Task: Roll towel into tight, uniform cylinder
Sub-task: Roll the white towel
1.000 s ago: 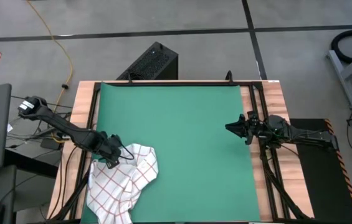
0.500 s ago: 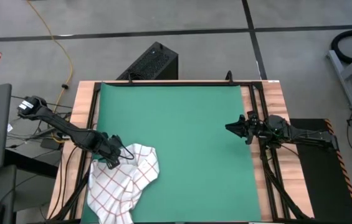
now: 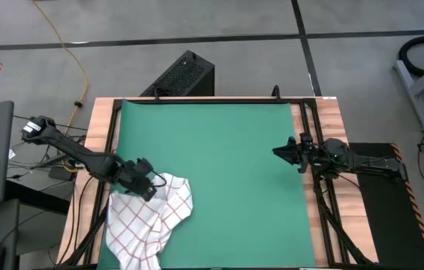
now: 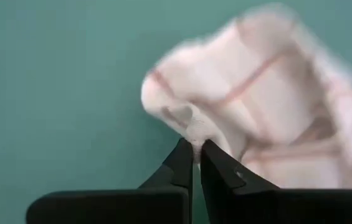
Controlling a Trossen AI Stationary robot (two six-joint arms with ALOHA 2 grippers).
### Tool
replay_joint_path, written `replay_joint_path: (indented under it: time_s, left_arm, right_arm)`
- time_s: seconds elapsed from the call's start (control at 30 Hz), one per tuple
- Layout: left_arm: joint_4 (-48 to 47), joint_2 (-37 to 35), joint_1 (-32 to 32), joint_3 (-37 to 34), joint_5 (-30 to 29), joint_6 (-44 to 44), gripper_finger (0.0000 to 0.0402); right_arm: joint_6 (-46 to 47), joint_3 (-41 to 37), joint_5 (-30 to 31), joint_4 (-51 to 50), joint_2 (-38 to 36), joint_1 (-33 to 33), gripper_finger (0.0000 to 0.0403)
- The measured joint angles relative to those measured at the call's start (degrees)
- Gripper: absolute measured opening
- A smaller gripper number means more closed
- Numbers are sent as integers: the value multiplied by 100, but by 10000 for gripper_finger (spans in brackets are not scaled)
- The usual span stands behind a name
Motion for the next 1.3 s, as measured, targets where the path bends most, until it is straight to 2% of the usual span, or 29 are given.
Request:
replay_joint_path:
  time_s: [0.1,0.2,0.27,0.4,0.53,0.77,0.9,1.03,1.3]
  left_arm:
    - [-46,0,105,421,-669,-20,1]
    - [-77,-2,221,864,-1417,204,1]
    - [-100,-4,311,1155,-1798,484,1]
    - [-104,-3,546,1613,-2212,1032,0]
    - [-107,-2,797,1942,-2294,1457,0]
    - [-69,-2,1094,2158,-2369,1843,0]
    - [-12,-2,1205,2163,-2370,1859,0]
    - [82,-4,1228,2163,-2384,1972,0]
    - [107,-4,1229,2163,-2370,2150,0]
  right_arm:
    - [167,38,-1,-302,0,30,90]
    - [276,106,18,-952,166,195,54]
    - [127,222,15,-1100,502,349,20]
    - [-84,728,307,-1726,1406,638,8]
    - [-389,1507,490,-2387,2646,899,5]
    - [-1204,3111,760,-3275,5376,1206,3]
    - [-1392,3519,703,-3362,6844,1202,1]
    - [-1603,3579,528,-2572,7485,1063,1]
    - [-1734,3560,463,-2411,8178,840,0]
